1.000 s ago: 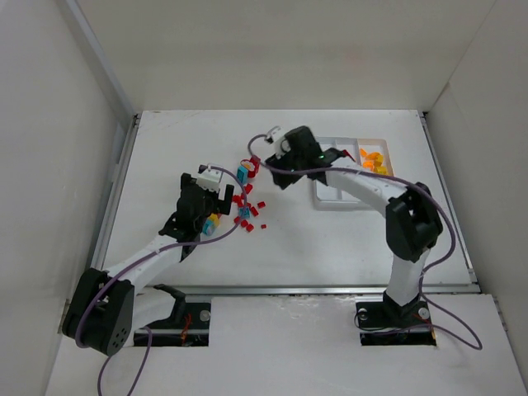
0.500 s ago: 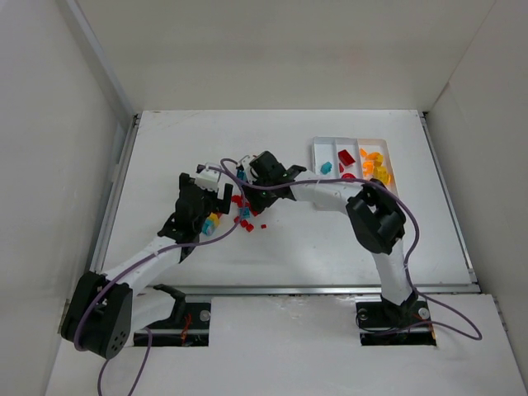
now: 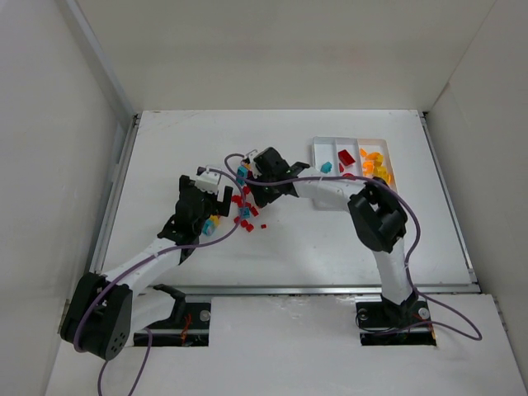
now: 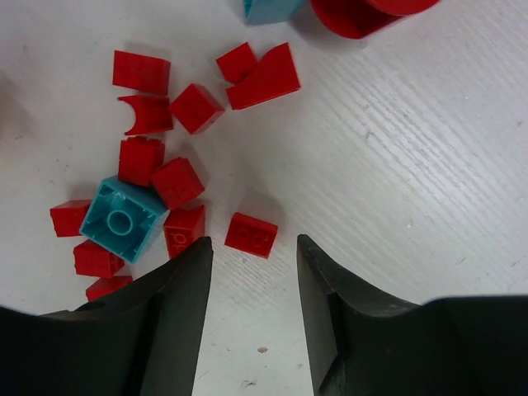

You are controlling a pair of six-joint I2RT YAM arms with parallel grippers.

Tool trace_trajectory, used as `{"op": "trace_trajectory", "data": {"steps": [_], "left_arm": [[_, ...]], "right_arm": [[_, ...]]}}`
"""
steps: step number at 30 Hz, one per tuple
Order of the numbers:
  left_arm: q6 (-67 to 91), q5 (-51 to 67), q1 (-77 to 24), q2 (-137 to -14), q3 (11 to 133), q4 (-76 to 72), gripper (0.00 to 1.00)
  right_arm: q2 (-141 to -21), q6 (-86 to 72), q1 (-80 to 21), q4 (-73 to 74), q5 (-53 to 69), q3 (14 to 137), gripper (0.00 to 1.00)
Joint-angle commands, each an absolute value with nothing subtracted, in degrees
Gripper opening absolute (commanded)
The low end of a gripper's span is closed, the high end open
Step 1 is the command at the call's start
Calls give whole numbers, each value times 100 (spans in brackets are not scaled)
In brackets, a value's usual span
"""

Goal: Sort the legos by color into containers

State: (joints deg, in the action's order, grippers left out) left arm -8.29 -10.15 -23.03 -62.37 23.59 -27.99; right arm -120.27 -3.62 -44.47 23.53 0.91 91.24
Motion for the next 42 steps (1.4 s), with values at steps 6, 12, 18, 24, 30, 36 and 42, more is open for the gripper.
{"op": "trace_trajectory", "data": {"steps": [6,12,18,24,30,36,42], "left_arm": [[-800,-1037,-2294,-6073,2338,-3006,100],[-800,-1037,-2294,-6073,2338,-3006,100],[-800,-1037,-2294,-6073,2338,-3006,100],[-800,-1037,-2294,-6073,2286,-3006,100],[-800,-1037,-2294,-6073,2285,-3006,100],[-800,-1037,-2294,-6073,2285,-3006,100],[-800,-1037,-2294,-6073,2285,-3006,100]], "right_arm": [[-12111,-633,-4201,1995,466,9220,50],[-12226,-633,-4201,2048,466,9220,49],[-12339,-475,-4306,2170,466,9333,49],[-12393,-422,-4421,2224,360,9387,49],[-12306,-422,-4421,2276,247,9387,47],[-12173,-422,-4421,2390,-404,9378,47],[-12243,-422,-4245,2443,-475,9141,47]]}}
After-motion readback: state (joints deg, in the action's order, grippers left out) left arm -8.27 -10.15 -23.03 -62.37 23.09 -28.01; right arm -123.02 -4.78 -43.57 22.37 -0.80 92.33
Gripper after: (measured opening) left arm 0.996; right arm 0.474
